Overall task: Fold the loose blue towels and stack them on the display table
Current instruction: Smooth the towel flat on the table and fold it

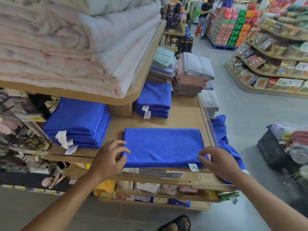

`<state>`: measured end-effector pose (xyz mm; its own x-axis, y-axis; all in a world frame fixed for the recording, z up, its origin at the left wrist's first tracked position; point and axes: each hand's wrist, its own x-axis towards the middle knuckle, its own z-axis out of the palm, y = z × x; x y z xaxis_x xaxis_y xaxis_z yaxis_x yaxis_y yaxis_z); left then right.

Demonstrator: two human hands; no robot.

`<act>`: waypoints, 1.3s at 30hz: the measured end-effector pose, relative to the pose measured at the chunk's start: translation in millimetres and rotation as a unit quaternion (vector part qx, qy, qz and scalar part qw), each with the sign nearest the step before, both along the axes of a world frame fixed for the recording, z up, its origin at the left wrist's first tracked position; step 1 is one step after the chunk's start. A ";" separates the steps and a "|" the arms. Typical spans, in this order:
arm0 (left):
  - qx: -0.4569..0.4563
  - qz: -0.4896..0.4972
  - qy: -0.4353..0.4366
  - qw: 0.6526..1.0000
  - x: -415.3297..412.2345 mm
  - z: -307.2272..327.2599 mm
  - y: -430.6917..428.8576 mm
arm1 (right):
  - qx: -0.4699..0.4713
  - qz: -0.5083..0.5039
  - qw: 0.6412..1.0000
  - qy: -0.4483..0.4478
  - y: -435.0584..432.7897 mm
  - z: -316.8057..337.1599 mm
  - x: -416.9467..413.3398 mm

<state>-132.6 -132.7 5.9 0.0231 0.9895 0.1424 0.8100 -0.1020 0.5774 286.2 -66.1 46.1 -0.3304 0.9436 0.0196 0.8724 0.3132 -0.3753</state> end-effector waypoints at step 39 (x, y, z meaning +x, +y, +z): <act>-0.057 -0.006 0.230 0.972 109.1 -45.0 86.9 | -0.066 -0.228 0.967 -0.091 60.8 -57.2 -39.8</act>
<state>-23.5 -45.8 -39.1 0.0699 0.9975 0.0044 0.9841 -0.0697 0.1635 246.4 -5.3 -11.0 0.1346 0.9822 -0.1310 0.9636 -0.1605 -0.2137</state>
